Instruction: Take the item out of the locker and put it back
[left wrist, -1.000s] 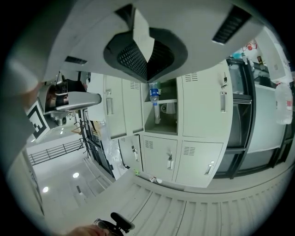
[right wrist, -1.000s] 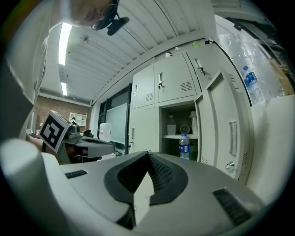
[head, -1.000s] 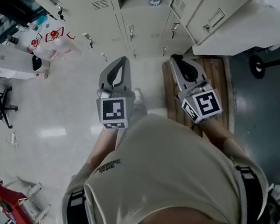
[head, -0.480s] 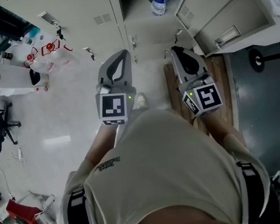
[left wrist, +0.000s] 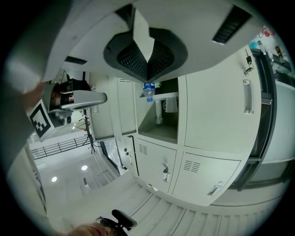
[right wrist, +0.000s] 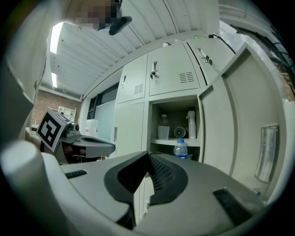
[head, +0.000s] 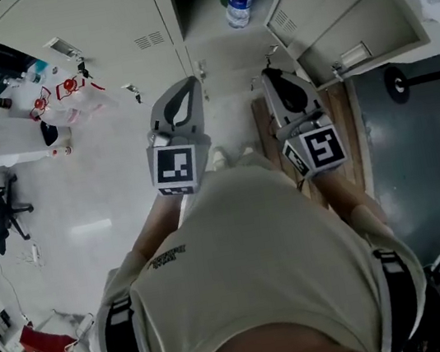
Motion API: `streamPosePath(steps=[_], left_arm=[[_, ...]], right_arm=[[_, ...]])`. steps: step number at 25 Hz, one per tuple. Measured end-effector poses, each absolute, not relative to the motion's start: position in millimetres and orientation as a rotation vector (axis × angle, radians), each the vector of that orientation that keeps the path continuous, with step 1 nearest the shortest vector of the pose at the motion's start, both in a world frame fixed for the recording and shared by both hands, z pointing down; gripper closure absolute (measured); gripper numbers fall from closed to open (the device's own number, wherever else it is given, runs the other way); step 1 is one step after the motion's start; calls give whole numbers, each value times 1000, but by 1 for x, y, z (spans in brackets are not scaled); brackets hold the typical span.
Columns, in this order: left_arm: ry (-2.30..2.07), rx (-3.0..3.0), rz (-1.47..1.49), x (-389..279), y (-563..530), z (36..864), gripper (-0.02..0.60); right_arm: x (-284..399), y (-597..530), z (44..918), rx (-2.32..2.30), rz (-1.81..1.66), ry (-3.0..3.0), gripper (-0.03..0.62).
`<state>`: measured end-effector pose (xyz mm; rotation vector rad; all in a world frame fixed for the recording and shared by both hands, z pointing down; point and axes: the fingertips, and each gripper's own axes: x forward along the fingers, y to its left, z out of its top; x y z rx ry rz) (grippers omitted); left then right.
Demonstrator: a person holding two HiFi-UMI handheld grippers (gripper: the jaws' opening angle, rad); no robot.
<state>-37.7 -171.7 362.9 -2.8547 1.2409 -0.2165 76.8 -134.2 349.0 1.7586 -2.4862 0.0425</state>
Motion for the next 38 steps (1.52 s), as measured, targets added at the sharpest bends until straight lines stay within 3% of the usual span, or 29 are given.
streamPosePath(steps=[20,27,38], left_arm=[[1352,-2833,-219,-7,-187,353,568],[1341,-2781,-221,6,-223,354,568],[1320,-2798,-196,33,-283,356,568]], right_arm=[[116,-171,359,1711,82,-2522,584],[131,-221,358,1745,35,-2479,380],[141,-296,389,1824,118,-2360,290]])
